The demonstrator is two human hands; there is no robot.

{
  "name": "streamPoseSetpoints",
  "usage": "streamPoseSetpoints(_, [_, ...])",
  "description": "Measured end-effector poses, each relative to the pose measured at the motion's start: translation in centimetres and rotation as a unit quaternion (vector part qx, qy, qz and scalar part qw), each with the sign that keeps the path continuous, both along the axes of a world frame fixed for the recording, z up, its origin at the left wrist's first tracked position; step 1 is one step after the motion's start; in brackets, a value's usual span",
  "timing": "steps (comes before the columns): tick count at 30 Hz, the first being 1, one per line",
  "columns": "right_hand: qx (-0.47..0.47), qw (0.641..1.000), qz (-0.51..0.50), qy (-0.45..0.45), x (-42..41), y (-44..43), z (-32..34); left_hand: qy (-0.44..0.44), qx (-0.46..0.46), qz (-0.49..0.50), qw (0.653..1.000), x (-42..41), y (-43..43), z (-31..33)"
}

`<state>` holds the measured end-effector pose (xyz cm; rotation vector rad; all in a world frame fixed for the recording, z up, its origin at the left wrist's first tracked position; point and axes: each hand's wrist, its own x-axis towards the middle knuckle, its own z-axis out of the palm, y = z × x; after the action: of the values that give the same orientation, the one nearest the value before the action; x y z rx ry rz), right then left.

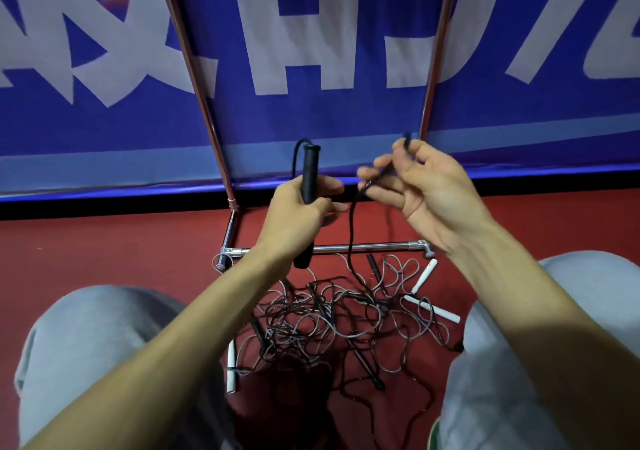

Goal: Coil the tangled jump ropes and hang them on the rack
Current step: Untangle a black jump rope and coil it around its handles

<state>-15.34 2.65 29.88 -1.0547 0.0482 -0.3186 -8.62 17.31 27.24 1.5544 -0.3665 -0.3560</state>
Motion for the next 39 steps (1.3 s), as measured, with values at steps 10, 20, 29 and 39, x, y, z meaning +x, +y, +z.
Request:
streamPoseSetpoints(10, [0.258, 0.962, -0.068, -0.057, -0.4, -2.9, 0.9, -0.123, 0.125, -0.212, 0.961, -2.3, -1.0, -1.1])
streamPoseSetpoints(20, [0.122, 0.984, -0.121, 0.040, -0.6, -2.7, 0.5, 0.035, -0.095, -0.148, 0.984, -2.7, -0.5, 1.0])
streamPoseSetpoints(29, [-0.348, 0.935, 0.006, 0.064, 0.5, 1.4, -2.4, 0.148, -0.338, -0.056, 0.928, -1.1, 1.0, 3.9])
streamPoseSetpoints(39, [-0.608, 0.778, 0.133, 0.089, -0.3, 2.0, -3.6, 0.253, -0.485, 0.024, 0.837, 1.7, 2.7, 4.0])
